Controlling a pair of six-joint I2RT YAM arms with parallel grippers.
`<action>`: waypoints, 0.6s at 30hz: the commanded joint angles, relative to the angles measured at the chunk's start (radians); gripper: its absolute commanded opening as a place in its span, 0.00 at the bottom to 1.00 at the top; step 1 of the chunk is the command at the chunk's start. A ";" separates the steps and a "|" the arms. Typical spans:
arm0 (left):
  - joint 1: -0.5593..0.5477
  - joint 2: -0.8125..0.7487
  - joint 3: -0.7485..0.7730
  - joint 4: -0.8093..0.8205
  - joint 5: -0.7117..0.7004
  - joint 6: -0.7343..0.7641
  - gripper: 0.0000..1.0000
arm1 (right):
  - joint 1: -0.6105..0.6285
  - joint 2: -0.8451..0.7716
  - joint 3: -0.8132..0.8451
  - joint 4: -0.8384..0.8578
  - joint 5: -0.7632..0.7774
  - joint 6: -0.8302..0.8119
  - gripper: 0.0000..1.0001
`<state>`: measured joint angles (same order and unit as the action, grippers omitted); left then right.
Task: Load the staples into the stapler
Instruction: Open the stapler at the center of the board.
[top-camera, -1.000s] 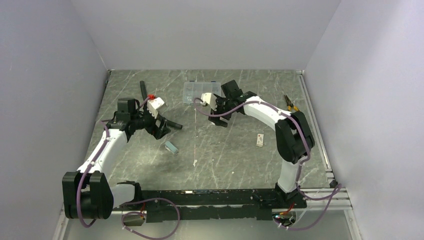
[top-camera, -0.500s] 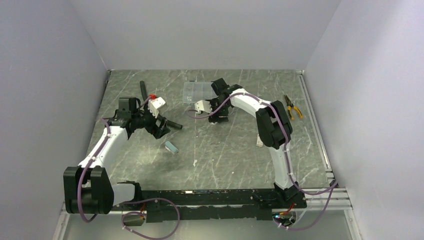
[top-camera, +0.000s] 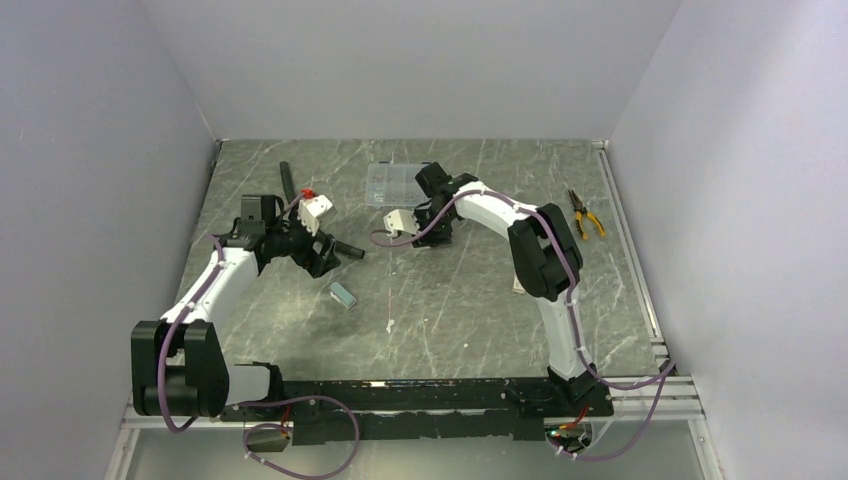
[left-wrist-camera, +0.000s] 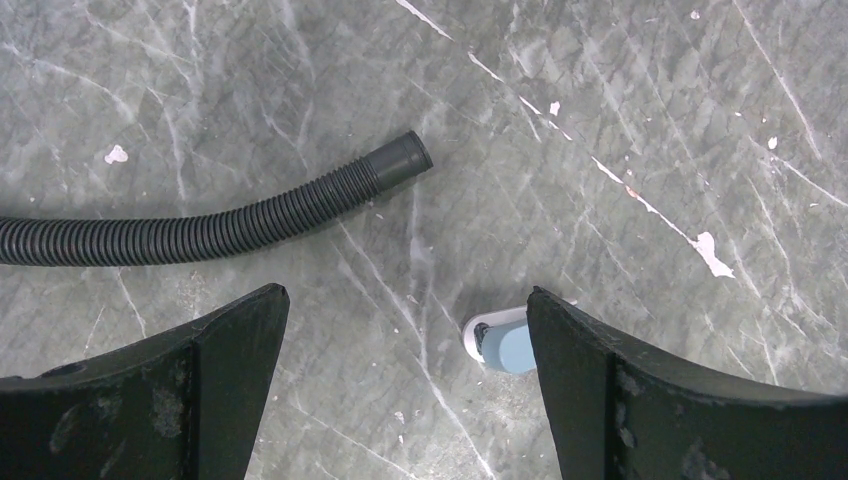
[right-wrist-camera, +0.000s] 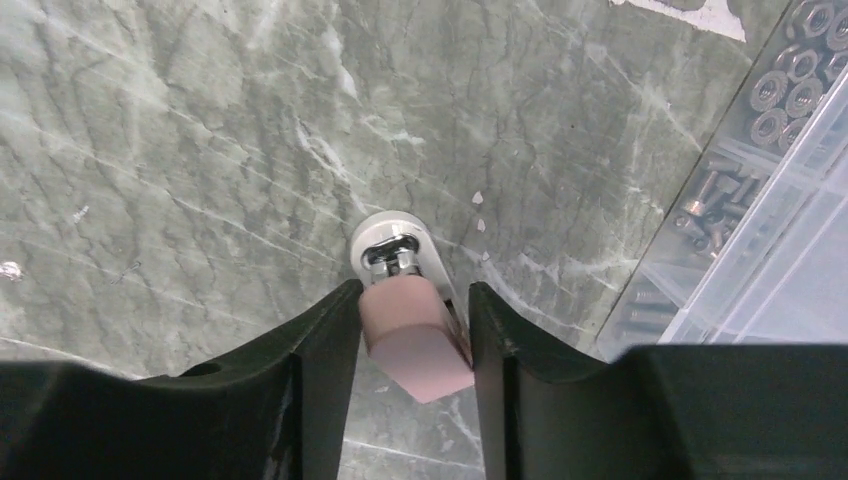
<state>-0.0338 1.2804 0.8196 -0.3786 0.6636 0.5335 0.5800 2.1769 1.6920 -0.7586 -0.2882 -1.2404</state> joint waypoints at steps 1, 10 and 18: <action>-0.003 -0.004 0.040 0.023 0.009 -0.006 0.95 | 0.006 -0.056 0.006 0.028 -0.038 0.011 0.41; -0.008 0.015 0.050 0.084 0.199 -0.039 0.95 | 0.006 -0.241 -0.089 0.091 -0.160 0.266 0.14; -0.157 0.135 0.133 0.234 0.422 -0.140 0.89 | 0.008 -0.483 -0.274 0.235 -0.359 0.562 0.02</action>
<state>-0.1246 1.3769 0.8997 -0.2714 0.9165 0.4709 0.5831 1.8008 1.4677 -0.6342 -0.4976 -0.8593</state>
